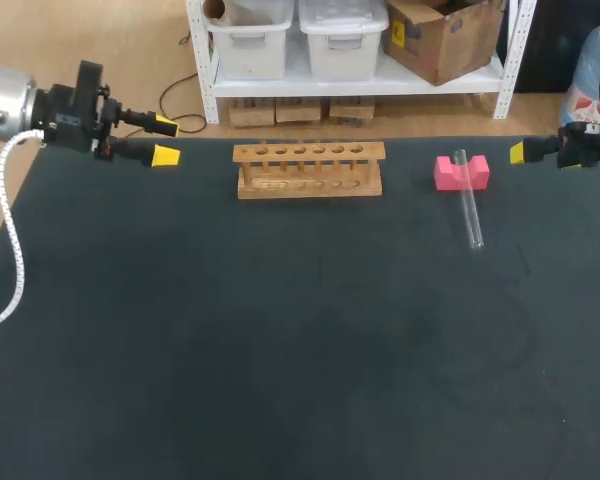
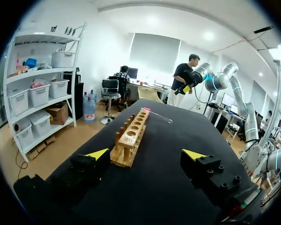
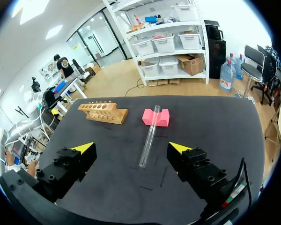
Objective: Grasp the test tube, adjust it, and insert it.
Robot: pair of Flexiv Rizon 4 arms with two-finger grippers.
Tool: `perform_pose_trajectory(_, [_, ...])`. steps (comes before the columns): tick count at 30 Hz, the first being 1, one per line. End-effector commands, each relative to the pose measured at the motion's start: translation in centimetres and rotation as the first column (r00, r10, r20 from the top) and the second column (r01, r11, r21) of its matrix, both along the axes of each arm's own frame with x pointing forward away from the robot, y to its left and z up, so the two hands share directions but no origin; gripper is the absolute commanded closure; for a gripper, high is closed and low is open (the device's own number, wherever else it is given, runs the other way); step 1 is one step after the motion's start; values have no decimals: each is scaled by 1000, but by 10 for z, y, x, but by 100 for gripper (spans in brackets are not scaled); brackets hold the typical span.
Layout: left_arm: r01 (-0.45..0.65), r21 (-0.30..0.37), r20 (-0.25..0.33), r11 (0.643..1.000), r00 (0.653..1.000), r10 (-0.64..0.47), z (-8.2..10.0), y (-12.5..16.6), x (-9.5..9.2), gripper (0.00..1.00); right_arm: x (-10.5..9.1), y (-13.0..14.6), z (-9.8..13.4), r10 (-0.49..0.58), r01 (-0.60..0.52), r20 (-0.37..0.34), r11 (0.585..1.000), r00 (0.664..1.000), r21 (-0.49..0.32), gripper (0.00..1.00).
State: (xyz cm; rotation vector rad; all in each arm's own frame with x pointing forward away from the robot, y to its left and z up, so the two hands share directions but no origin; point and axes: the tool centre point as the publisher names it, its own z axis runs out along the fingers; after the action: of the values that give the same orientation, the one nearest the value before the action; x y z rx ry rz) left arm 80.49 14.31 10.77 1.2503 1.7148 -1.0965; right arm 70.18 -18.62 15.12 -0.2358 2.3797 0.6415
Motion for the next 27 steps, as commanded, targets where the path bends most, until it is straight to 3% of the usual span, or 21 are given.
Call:
perform_pose_trajectory(1, [72,-18,-28,997,997,-72,-6,-1,7,0,-1,0,0,-2,2,1,1000,1000,-2,0])
perform_pose_trajectory(27, [56,-13,-5,998,998,-56,-12,0,13,0,-1,0,0,-2,2,1,1000,1000,-2,0])
